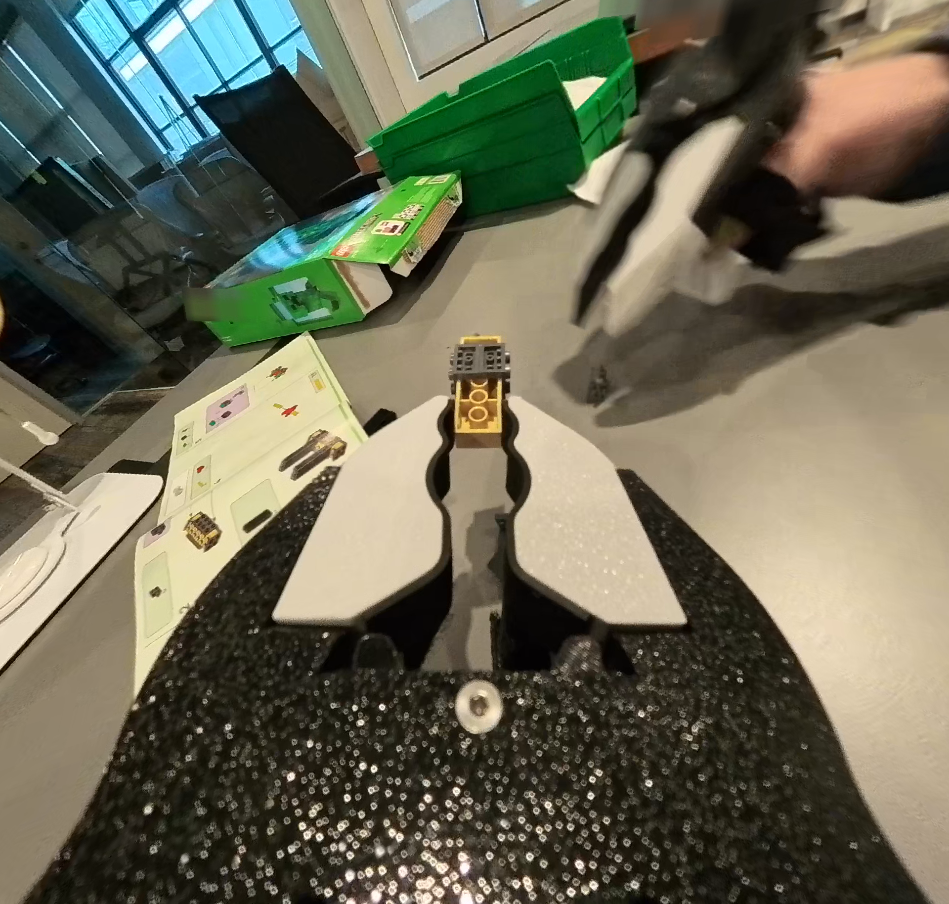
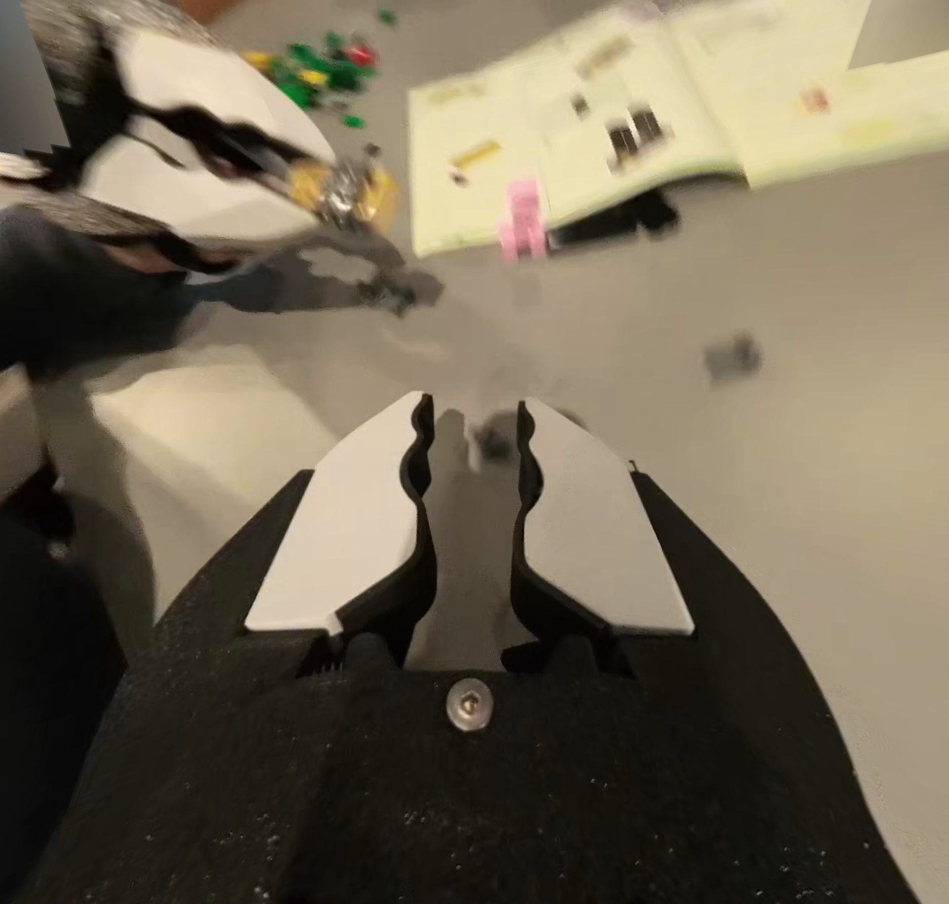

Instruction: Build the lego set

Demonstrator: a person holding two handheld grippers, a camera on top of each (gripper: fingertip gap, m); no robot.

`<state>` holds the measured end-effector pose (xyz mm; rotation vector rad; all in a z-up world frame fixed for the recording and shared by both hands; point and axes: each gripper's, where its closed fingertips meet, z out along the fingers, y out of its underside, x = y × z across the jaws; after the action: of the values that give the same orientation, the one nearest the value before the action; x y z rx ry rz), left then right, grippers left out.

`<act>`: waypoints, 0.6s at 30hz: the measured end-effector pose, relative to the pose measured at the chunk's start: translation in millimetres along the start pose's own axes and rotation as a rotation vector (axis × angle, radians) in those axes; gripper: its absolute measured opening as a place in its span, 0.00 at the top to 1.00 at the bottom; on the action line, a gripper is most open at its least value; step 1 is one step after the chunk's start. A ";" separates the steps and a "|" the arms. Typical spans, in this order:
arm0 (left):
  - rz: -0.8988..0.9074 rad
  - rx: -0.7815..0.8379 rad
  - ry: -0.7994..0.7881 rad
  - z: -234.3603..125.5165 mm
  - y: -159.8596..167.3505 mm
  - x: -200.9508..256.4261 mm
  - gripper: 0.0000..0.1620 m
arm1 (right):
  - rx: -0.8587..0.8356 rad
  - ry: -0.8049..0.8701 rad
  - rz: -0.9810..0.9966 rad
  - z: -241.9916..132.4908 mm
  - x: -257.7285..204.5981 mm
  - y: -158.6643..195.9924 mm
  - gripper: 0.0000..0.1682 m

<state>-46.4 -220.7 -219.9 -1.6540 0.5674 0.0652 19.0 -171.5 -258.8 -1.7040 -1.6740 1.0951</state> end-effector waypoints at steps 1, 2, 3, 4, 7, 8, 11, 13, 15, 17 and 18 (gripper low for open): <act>-0.002 0.003 -0.002 -0.4 -0.4 -0.6 0.90 | -0.024 0.056 0.035 0.4 -1.6 11.5 0.82; -0.004 0.006 -0.002 -0.5 -0.7 -0.8 0.90 | -0.041 0.091 0.049 1.8 -5.4 20.8 0.83; -0.005 0.007 -0.001 -0.5 -0.9 -0.5 0.90 | -0.051 0.129 0.055 2.5 -7.3 27.5 0.83; -0.003 0.007 0.001 -0.2 -0.8 0.3 0.90 | -0.065 0.165 0.053 4.0 -8.6 33.5 0.84; 0.012 0.000 0.010 1.0 -0.3 3.7 0.90 | -0.101 0.248 0.024 5.6 -4.4 41.2 0.85; 0.019 -0.001 0.011 1.2 -0.4 4.5 0.90 | -0.113 0.259 0.016 7.5 -3.8 40.8 0.85; 0.030 -0.004 0.012 1.3 -0.6 5.5 0.90 | -0.140 0.274 -0.009 12.2 -2.5 38.3 0.84; 0.029 -0.004 0.013 1.2 -0.7 5.6 0.90 | -0.170 0.285 -0.033 14.6 -0.2 39.0 0.84; 0.029 -0.002 0.012 0.8 -1.2 5.3 0.90 | -0.193 0.288 -0.054 16.5 1.8 40.1 0.84; 0.030 -0.001 0.011 0.5 -1.5 5.0 0.90 | -0.205 0.302 -0.078 15.5 7.0 39.6 0.86; 0.030 -0.001 0.011 0.5 -1.5 4.8 0.90 | -0.206 0.308 -0.087 14.0 10.4 38.8 0.88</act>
<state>-41.5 -221.7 -220.3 -1.6484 0.6008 0.0782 28.7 -168.2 -300.1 -1.8001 -1.6862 0.5998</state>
